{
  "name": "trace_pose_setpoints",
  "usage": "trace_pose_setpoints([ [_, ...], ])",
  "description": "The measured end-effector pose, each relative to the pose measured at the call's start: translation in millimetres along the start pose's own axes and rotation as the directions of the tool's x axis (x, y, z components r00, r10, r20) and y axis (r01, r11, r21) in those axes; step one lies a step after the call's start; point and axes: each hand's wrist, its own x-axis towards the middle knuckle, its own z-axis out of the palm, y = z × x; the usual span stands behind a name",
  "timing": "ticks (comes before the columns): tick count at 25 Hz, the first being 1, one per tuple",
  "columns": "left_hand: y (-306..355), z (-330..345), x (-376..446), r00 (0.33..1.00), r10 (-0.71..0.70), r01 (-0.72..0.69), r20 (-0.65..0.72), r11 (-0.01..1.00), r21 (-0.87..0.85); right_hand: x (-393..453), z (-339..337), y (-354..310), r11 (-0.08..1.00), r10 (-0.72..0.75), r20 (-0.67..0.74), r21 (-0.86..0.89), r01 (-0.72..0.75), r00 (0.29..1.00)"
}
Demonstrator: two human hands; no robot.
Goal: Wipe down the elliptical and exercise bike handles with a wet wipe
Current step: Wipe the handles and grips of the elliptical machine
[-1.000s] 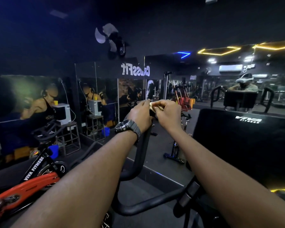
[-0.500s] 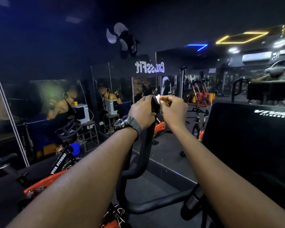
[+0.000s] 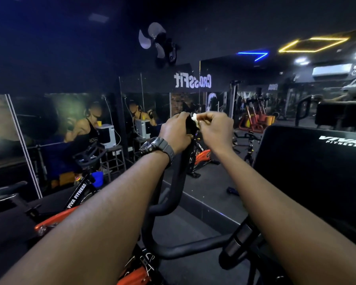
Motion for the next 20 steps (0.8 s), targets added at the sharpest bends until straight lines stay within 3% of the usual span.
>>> trace_pose_setpoints([
  [4,1.8,-1.0,-2.3,1.000,-0.013,0.014,0.020,1.000,-0.012,25.1,6.8,-6.2,0.997,0.076,-0.038,-0.024,-0.077,0.996],
  [9,-4.1,0.5,-2.0,1.000,-0.007,0.007,0.009,0.999,-0.032,-14.7,1.9,-0.7,0.997,-0.079,-0.023,-0.026,0.078,0.997],
  [13,-5.1,-0.2,-1.9,1.000,0.001,0.000,0.031,0.999,-0.039,26.8,11.2,-7.9,0.998,0.058,-0.046,-0.008,-0.059,0.997],
  [18,-7.2,2.9,-2.0,1.000,0.010,-0.010,0.002,0.999,-0.050,-9.2,6.4,2.4,1.000,0.023,-0.033,0.016,-0.023,0.999],
  [20,-7.4,2.8,-1.0,1.000,0.010,-0.009,0.015,0.998,-0.061,14.1,5.4,-1.5,0.995,0.098,-0.026,0.027,-0.097,0.995],
])
